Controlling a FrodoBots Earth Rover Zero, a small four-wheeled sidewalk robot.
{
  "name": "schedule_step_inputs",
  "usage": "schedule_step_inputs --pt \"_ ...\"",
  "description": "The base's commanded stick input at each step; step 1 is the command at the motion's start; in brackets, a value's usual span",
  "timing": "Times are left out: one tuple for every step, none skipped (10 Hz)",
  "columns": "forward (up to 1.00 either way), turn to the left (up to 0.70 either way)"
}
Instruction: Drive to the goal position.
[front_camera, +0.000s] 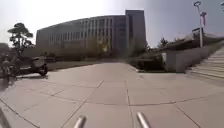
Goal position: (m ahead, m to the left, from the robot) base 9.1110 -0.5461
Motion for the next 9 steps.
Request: schedule_step_inputs --pt "1.00 0.00" --pt "1.00 0.00" --pt "1.00 0.00" --pt "1.00 0.00" --pt "1.00 0.00" --pt "1.00 0.00" --pt "1.00 0.00" --pt "1.00 0.00" --pt "1.00 0.00"
